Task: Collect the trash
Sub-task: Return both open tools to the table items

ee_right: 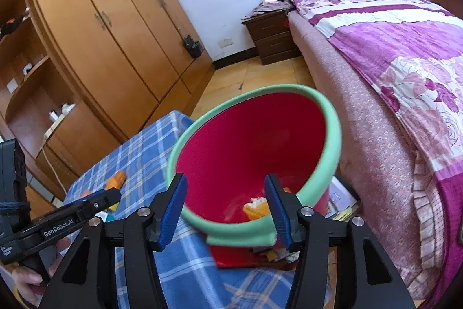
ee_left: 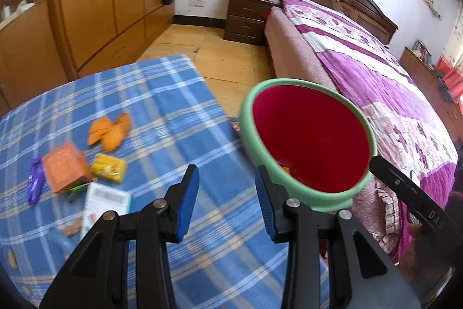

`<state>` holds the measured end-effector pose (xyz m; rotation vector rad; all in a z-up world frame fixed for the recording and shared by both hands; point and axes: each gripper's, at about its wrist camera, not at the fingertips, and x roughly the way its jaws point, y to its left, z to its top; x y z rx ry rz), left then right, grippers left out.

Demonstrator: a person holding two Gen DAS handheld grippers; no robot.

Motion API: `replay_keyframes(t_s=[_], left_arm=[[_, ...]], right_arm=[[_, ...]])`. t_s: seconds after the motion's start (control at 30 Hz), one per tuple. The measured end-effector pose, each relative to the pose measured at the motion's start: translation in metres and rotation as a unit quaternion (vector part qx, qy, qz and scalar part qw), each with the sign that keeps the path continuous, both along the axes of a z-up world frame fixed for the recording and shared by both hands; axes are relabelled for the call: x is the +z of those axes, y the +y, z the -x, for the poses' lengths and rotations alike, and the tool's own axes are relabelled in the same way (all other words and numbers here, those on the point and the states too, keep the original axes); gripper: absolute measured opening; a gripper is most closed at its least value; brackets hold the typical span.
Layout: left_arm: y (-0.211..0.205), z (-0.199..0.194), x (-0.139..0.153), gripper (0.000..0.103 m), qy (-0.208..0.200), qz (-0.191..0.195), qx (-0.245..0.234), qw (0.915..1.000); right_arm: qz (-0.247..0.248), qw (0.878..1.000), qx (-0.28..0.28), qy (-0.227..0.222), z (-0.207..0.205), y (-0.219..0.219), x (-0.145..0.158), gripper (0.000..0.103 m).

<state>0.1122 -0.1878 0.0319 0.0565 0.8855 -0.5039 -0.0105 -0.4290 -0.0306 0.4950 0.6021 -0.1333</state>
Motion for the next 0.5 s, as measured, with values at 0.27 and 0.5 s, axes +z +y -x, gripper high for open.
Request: replay_keyframes(t_s=[0.27,0.5], left_arm=[[0.055,-0.002,0.002,0.04,-0.004,0.008,0.048,0.9988],[0.101,-0.008,-0.003,0.04,-0.003,0.007,0.085,0.9963]], right_arm=[[0.005,1.0,0.021,0.008,-0.006,0.036,0.004,0.059],[0.006,0.999,0.039,0.01,-0.011,0.064,0.004,0.059]])
